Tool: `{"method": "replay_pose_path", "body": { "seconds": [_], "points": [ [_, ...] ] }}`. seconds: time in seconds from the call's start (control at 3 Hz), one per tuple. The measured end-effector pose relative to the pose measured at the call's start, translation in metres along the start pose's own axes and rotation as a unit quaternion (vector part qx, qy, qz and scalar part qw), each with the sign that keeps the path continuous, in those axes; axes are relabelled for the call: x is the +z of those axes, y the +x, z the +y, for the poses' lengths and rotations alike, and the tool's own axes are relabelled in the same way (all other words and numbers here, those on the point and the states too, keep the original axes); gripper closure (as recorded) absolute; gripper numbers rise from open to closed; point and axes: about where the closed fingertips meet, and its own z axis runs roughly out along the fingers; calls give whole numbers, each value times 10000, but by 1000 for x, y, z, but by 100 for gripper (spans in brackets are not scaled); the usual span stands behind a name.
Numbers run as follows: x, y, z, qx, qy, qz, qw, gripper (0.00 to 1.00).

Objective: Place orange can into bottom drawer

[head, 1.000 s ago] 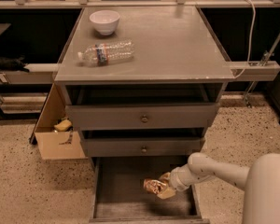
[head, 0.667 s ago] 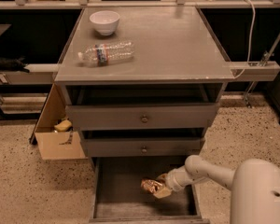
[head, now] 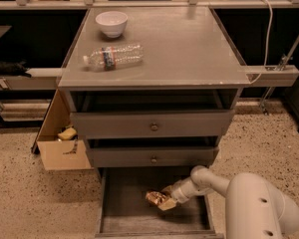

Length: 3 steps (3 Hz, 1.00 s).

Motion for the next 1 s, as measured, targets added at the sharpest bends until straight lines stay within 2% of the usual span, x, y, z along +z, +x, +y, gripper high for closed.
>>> {"method": "replay_pose_path", "body": {
  "seconds": [0.33, 0.67, 1.0],
  "points": [
    [13, 3, -6, 75, -121, -61, 9999, 28],
    [15, 4, -7, 97, -208, -132, 9996, 5],
    [-3, 2, -3, 25, -271, -403, 9988, 0]
  ]
}}
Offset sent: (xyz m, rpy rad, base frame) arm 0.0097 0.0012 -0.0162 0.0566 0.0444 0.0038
